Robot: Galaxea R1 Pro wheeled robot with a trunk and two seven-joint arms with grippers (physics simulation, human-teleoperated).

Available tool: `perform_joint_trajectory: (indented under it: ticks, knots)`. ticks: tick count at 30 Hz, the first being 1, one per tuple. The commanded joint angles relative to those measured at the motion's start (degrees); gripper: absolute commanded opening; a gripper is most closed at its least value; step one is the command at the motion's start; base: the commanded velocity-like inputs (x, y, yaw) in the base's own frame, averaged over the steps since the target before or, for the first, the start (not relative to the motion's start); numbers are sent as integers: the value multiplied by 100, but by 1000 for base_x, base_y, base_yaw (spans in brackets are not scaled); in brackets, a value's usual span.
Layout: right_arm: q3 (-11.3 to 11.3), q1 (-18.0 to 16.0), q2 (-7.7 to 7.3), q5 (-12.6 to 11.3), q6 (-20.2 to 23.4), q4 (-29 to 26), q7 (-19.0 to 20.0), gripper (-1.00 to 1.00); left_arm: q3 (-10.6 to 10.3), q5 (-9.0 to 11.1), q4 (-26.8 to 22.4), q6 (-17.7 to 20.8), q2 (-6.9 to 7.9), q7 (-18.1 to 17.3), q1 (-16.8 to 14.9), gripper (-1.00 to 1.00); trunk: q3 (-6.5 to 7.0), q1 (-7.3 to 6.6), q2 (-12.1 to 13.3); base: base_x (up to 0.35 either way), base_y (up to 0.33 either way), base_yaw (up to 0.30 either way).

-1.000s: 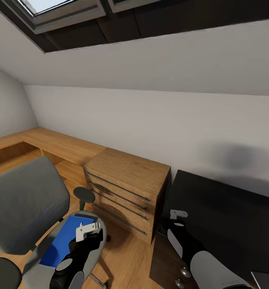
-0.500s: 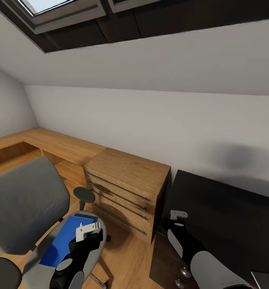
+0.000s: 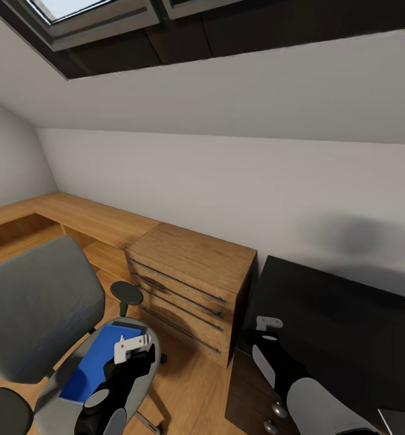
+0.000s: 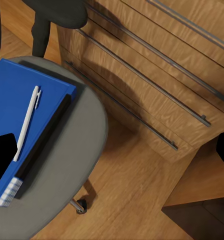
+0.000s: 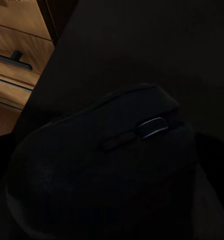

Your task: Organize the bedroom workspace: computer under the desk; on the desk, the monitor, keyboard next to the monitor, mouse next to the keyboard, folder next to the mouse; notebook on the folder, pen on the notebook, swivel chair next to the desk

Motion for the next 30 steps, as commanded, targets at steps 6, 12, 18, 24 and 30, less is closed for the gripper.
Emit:
perform_joint_trajectory:
  ticks: [6, 12, 18, 24, 30]
  knots:
    - [54, -3, -4, -65, 21, -11, -50, -100, -6, 58, -6, 18, 1, 54, -5, 100, -7, 0, -4, 0, 0, 0]
    - [55, -3, -4, -66, 19, -11, -50, -100, -7, 58, -5, 18, 1, 54, -7, 100, -7, 0, -4, 0, 0, 0]
    - [55, -3, -4, -52, 19, -14, -50, -100, -5, 58, -3, 18, 1, 54, -11, 100, -7, 0, -4, 0, 0, 0]
    - [52, -3, -13, -48, -16, -80, -50, -100, 0, 59, 11, 28, 2, 54, -7, 100, 47, -65, 116, 0, 0, 0]
    - [44, 6, -31, -41, 42, -789, -68, -100, 6, 58, 20, 35, 7, 54, -8, 100, 155, -197, 356, 0, 0, 0]
